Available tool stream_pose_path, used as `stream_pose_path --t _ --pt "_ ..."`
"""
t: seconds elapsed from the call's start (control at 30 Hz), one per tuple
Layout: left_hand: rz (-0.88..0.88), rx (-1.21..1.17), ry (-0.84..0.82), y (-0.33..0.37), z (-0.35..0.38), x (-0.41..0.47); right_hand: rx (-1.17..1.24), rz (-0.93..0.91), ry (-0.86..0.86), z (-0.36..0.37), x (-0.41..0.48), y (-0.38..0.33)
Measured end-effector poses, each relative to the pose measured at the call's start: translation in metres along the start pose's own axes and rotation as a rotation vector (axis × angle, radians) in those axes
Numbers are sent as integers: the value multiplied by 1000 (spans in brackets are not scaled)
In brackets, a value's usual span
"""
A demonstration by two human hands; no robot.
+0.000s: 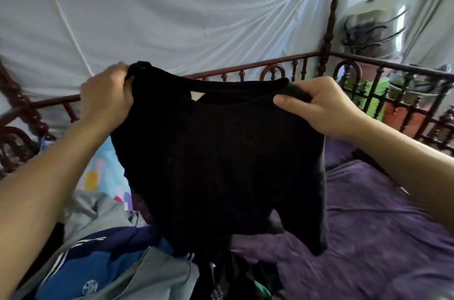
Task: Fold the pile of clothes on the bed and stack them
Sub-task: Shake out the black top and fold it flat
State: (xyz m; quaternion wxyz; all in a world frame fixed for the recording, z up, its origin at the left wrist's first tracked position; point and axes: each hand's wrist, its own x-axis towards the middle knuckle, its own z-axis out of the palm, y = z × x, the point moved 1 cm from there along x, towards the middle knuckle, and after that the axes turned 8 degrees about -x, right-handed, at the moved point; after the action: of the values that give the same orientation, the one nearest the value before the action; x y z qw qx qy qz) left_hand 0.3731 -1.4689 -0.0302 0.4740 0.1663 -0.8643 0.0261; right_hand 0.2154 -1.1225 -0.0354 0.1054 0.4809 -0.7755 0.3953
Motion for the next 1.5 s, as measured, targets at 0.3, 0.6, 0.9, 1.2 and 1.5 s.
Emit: stream_pose_path --t 0.3,0.6,0.9,1.2,1.5 --pt "41 -68 -240 77 116 30 217 288 81 -15 -62 82" --pt "32 -181 -608 259 329 -37 77 629 98 -1 -200 277" --pt "-113 -261 -880 471 555 -97 -82 1022 14 -50 -284 548" --pt "-301 -493 -976 595 700 -135 -353 1324 -193 -83 -326 772" --pt "-653 -90 -1284 432 629 -272 -501 1019 -756 -9 -261 796"
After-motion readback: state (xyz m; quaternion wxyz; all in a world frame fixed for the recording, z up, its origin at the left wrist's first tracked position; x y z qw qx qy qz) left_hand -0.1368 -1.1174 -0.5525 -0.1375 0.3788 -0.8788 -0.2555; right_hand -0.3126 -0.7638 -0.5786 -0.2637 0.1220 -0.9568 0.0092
